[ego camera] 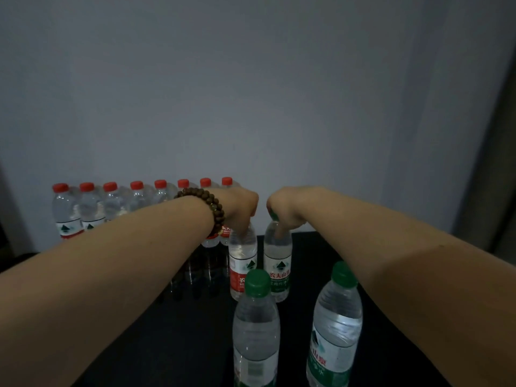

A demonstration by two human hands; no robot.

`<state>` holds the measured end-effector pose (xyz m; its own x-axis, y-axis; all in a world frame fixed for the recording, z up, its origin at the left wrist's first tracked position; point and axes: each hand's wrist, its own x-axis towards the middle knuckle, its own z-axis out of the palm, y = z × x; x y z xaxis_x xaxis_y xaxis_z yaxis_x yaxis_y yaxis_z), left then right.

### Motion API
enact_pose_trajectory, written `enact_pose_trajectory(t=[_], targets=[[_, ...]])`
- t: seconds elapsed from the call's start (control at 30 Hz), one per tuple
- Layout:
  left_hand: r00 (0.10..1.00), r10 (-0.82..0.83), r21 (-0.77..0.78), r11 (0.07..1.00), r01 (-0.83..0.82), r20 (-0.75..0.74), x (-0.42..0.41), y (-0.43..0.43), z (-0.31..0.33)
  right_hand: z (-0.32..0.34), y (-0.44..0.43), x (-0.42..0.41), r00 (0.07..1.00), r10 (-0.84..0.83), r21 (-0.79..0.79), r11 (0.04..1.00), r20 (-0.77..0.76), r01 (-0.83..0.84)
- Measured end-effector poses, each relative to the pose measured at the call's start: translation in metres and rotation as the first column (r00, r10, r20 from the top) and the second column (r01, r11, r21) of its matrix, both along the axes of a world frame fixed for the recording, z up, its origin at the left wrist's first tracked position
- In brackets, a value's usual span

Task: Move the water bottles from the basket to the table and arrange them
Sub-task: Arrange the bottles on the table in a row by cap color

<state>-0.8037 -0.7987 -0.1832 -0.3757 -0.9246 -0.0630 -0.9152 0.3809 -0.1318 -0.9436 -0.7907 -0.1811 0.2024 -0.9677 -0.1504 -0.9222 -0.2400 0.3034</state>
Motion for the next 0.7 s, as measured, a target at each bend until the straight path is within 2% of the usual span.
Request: enact_pose_trajectory(t=[0.17, 0.3, 0.7], targets=[[1.0, 0.022, 0.039, 0.999, -0.023, 0.012, -0.004, -0.012, -0.021, -0.001, -0.012, -0.002, 0.997, 0.014, 0.049, 0.999, 0.076, -0.018], [1.0, -0.004, -0.004, 1.0, 0.004, -0.011, -0.01, -0.03, -0.028, -0.009, -0.034, -0.005, 0.997, 0.05, -0.021, 0.999, 0.05, -0.049], [0.999, 0.024, -0.06, 0.998, -0.022, 0.036, -0.027, -0.104, -0.033, -0.024, -0.105, -0.026, 0.984, 0.083, -0.137, 0.989, 0.157, -0.061]])
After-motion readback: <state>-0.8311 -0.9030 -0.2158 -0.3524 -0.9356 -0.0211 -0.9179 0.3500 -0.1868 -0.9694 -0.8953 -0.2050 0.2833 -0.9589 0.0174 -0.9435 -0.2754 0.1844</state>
